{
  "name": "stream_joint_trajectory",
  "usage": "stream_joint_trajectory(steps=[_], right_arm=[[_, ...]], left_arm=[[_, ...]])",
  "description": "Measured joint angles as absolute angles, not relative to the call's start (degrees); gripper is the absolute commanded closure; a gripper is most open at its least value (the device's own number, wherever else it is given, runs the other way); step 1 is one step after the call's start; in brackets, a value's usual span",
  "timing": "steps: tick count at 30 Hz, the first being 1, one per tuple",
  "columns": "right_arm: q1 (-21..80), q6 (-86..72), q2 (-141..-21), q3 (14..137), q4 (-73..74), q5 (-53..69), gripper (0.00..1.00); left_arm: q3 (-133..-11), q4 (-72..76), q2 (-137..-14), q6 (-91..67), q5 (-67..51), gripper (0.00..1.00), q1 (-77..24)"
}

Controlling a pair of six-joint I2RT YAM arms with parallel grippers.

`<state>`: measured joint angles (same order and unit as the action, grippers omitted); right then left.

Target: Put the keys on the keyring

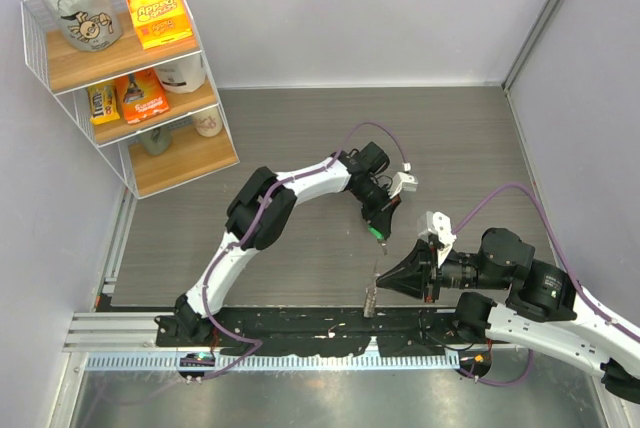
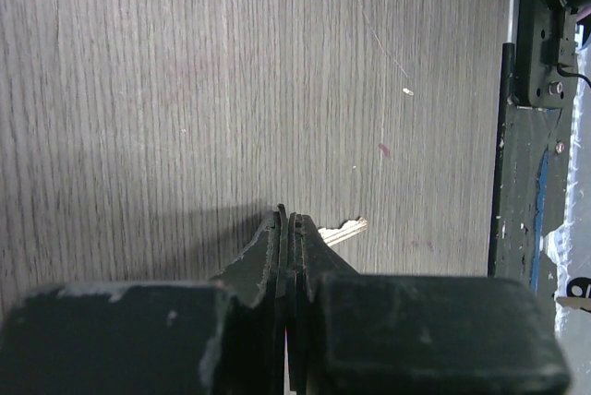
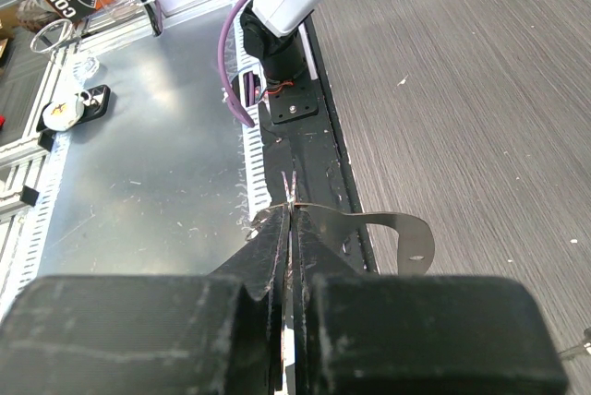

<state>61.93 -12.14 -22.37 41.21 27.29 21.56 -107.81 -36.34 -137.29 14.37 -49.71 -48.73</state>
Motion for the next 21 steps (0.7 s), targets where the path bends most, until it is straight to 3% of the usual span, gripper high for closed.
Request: stream_joint_trajectory(steps=[9,21], right_arm=[[61.9,-12.1,-22.4,41.9,28.7,21.4,0.95],[61.9,-9.5,-24.0,48.7,34.2,19.5,0.95]], left_arm=[[-98.5,-31.7,-131.2,12.7,-48.7,1.00,-49.2],[-76.3,-8.6,-103.4,1.6,-40.4,1.00,-49.5]])
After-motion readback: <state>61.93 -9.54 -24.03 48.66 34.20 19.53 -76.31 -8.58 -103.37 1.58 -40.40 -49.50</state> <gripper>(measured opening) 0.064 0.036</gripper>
